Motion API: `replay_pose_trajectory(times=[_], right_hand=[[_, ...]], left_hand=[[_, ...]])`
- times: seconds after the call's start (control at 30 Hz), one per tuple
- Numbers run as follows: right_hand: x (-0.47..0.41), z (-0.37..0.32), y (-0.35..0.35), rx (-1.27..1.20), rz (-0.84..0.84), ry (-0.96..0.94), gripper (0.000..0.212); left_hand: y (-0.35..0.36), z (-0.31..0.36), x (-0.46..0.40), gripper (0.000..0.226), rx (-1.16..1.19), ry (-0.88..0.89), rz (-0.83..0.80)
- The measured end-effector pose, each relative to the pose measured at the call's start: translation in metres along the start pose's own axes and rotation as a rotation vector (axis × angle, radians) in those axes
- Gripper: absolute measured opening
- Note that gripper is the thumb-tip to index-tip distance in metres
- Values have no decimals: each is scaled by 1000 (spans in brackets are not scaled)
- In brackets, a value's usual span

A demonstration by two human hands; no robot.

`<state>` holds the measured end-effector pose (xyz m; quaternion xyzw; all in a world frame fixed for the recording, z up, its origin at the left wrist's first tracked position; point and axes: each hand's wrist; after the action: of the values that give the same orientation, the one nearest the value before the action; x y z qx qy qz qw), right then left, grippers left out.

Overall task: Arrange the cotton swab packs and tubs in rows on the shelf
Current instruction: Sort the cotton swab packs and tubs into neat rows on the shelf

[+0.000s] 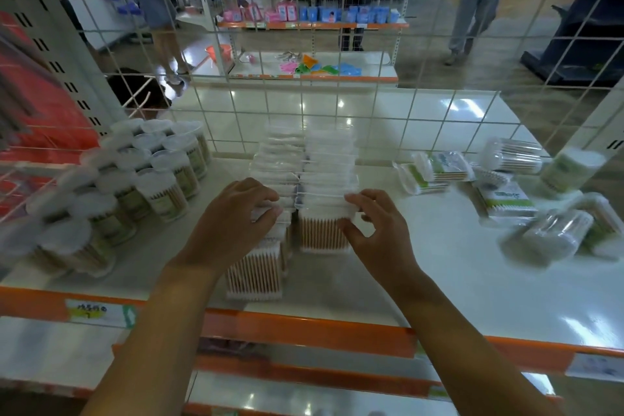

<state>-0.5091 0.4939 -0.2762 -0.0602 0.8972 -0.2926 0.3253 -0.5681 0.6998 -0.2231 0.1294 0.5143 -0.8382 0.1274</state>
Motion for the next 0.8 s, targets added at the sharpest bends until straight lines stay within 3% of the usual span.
replay_pose_trajectory(times=[0.4, 0.53, 0.67, 0.8], right_hand=[[-2, -9, -7, -13, -87, 32, 39], [-4, -9, -26, 21, -80, 2, 43], [-2, 1, -47, 43, -48, -19, 40], [7, 21, -71, 75, -37, 20, 38]], left_hand=[[-2, 12, -8, 20, 5, -29, -8], [1, 38, -18, 34, 39, 15, -20], [15, 66, -23, 22, 73, 69, -19], [35, 94, -27, 33, 56, 135, -78]])
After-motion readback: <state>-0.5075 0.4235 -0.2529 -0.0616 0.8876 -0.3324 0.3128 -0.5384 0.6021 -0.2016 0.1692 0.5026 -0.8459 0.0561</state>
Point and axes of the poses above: each hand's wrist, its own x-axis away from the middle knuckle, its own y-axis out of the palm, z = x × y, and after that the axes turned 5 degrees about -y, right-handed
